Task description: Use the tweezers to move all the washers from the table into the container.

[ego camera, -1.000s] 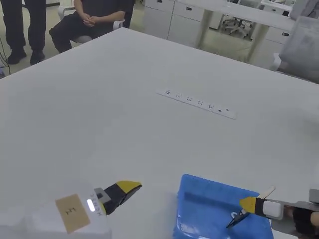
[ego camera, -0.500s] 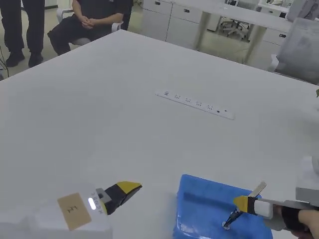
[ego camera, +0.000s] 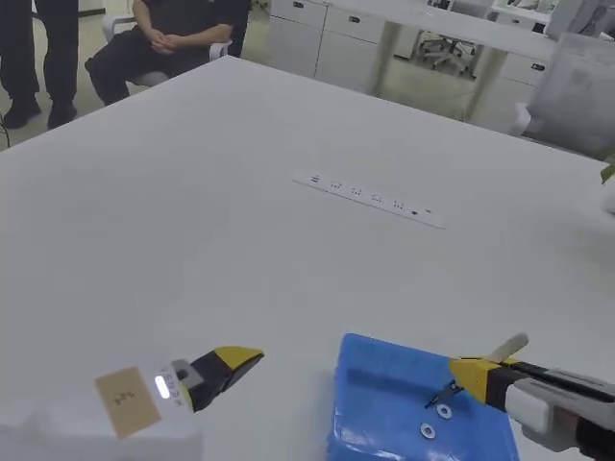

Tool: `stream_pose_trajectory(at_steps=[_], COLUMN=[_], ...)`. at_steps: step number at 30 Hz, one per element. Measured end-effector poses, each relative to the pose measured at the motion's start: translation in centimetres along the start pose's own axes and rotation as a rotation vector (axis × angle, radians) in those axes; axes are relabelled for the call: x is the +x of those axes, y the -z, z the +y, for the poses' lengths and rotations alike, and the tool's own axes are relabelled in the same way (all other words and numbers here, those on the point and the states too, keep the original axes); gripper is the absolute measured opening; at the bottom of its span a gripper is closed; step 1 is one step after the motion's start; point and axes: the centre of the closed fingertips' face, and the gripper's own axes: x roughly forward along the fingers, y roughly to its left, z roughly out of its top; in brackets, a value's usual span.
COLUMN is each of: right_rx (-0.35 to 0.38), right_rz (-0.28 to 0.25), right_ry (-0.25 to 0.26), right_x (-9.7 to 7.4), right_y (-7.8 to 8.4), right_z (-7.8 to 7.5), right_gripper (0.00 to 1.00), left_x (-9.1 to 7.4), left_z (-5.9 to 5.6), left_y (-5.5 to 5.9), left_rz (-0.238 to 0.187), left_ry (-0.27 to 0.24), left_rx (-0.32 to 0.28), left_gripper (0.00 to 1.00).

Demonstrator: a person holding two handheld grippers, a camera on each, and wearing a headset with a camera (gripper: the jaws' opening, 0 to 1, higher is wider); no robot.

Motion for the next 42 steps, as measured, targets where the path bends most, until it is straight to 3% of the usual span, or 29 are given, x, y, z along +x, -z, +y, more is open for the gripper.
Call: stream_pose_trajectory(at_steps=[8,15,21,28,31,42], right_rx=[-0.041,-0.025,0.052,0.068,0.063,0.059], right_rz=[-0.021,0.008,0.039,0.088,0.117,0.144], right_ry=[-0.083,-0.166,-0.194,-0.188,-0.161,-0.117], right_x=[-1.5,-2.4,-2.4,-2.1,-2.0,-1.6], right_y=[0.6,2.9,4.9,6.8,8.0,9.9], right_z=[2.0,4.0,4.3,4.1,3.5,2.6], right_gripper=[0.03,0.03,0.03,0.03,0.03,0.03], left_x=[0.1,0.1,0.2,0.3,0.3,0.4], left_z=[-0.2,-0.1,-0.3,-0.4,-0.4,-0.4], left_y=[0.2,0.3,0.5,0.6,0.6,0.6], left_rz=[0.008,0.006,0.012,0.015,0.013,0.016], left_ry=[0.011,0.009,0.016,0.02,0.021,0.026], left_rx=[0.008,0.004,0.011,0.014,0.014,0.018], left_gripper=[0.69,0.68,0.68,0.68,0.68,0.68])
